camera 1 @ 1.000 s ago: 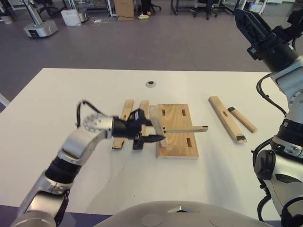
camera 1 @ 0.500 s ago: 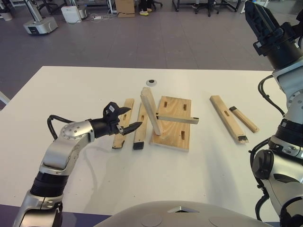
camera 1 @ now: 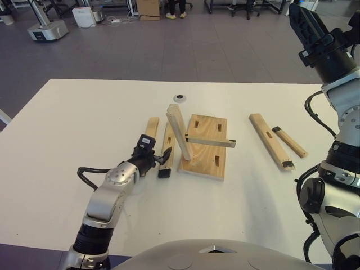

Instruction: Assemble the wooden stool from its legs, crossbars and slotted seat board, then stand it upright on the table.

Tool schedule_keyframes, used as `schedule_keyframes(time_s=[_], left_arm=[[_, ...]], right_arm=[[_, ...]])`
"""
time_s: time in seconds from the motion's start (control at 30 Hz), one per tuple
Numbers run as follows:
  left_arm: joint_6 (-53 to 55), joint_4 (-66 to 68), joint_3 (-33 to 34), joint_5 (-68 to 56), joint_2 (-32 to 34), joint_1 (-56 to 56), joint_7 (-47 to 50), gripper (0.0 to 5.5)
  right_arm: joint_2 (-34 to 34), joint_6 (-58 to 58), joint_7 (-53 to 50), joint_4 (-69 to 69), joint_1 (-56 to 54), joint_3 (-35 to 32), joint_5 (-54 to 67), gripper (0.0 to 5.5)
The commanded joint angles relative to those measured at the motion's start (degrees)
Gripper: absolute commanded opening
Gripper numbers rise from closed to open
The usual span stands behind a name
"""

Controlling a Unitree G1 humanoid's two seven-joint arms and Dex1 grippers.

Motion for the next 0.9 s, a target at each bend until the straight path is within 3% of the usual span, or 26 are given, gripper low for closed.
schedule_keyframes(time_s=[0.03, 0.33, 0.47, 0.57, 0.7, 0.9], left_arm=[[5.4, -2.1, -1.3, 0.2, -0.5, -0.1, 0.5, 4.22], [23.4, -2.1, -1.1, -0.3, -1.5, 0.9, 3.1, 4.22], [24.0, -1.4, -0.3, 0.1, 2.3, 2.3, 1.3, 3.51], [22.5, -0.7, -0.6, 0.7, 3.2, 1.5, 0.9, 2.91], [10.4, 2.0, -4.6, 2.5, 6.3, 2.6, -4.2, 2.22], [1.2, 3.8, 2.7, -2.4, 4.8, -1.2, -9.6, 2.06]], right_arm=[[0.4, 0.8, -1.2, -0.2, -0.8, 0.4, 0.1, 3.37], [0.9, 1.5, -3.1, -1.1, 0.4, 0.3, 0.4, 3.37], [1.3, 1.2, -3.8, -1.9, 1.2, -0.1, 0.4, 3.37], [1.4, 1.2, -4.1, -2.1, 1.4, -0.3, 0.4, 3.37], [1.7, 0.9, -4.0, -2.2, 1.5, -0.3, 0.1, 3.37], [2.1, 1.1, -4.2, -2.7, 1.7, -0.4, 0.9, 3.37]])
